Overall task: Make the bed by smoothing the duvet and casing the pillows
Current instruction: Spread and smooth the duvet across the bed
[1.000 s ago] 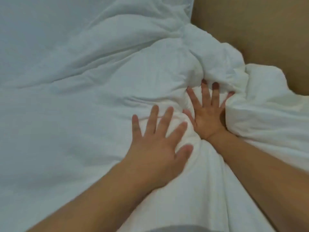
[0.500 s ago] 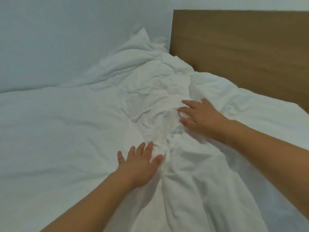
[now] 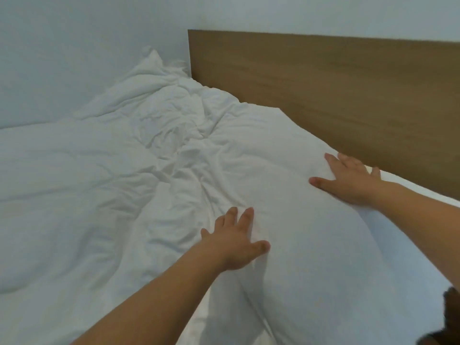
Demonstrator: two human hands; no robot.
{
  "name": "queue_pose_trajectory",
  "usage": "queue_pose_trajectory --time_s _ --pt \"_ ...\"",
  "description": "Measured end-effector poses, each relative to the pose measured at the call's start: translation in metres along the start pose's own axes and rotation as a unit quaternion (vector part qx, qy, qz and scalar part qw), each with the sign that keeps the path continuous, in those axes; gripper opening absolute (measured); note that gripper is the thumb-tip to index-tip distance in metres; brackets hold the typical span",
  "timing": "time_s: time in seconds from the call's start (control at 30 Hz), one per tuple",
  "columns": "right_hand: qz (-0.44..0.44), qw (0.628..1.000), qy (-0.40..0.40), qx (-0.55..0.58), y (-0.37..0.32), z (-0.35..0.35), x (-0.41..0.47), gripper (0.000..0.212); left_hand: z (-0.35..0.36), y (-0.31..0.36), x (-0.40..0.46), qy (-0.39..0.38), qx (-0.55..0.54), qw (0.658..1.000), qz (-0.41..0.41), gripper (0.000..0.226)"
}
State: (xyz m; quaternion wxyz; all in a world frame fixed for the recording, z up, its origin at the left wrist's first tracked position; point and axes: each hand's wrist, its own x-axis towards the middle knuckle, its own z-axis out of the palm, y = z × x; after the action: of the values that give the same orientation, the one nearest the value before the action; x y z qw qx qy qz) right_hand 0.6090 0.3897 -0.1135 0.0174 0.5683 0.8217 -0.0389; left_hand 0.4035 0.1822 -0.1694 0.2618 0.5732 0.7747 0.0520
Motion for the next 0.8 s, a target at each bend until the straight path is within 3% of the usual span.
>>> queue_pose_trajectory --time_s 0.17,0.37,0.47,0.57,0.63,0.73,0.8 --pt "0.050 0.977 -0.050 0.201 0.067 -0.015 -0.049 0.117 0.057 0.064 -0.069 0.055 0.007 0.998 0.029 0.092" --pt "0.125 0.951 -0.143 0.244 0.114 -0.023 -0.071 0.135 0.081 0.158 -0.078 0.067 0.030 0.996 0.042 0.099" --pt "0.129 0.941 -0.172 0.260 0.139 -0.024 -0.075 0.126 0.100 0.194 -0.059 0.105 0.086 0.989 0.059 0.109" --pt "0.100 0.941 -0.186 0.265 0.154 -0.020 -0.073 0.119 0.120 0.211 -0.043 0.130 0.122 0.984 0.014 0.116" --pt "0.085 0.934 -0.179 0.298 0.155 -0.026 -0.075 0.095 0.126 0.215 -0.038 0.143 0.135 0.980 -0.014 0.111" --pt "0.073 0.889 -0.192 0.410 0.150 -0.039 -0.075 0.059 0.114 0.215 -0.032 0.223 0.122 0.967 0.002 0.072" --pt "0.072 0.850 -0.166 0.495 0.145 -0.043 -0.075 0.053 0.092 0.209 -0.029 0.274 0.041 0.961 -0.008 0.041"
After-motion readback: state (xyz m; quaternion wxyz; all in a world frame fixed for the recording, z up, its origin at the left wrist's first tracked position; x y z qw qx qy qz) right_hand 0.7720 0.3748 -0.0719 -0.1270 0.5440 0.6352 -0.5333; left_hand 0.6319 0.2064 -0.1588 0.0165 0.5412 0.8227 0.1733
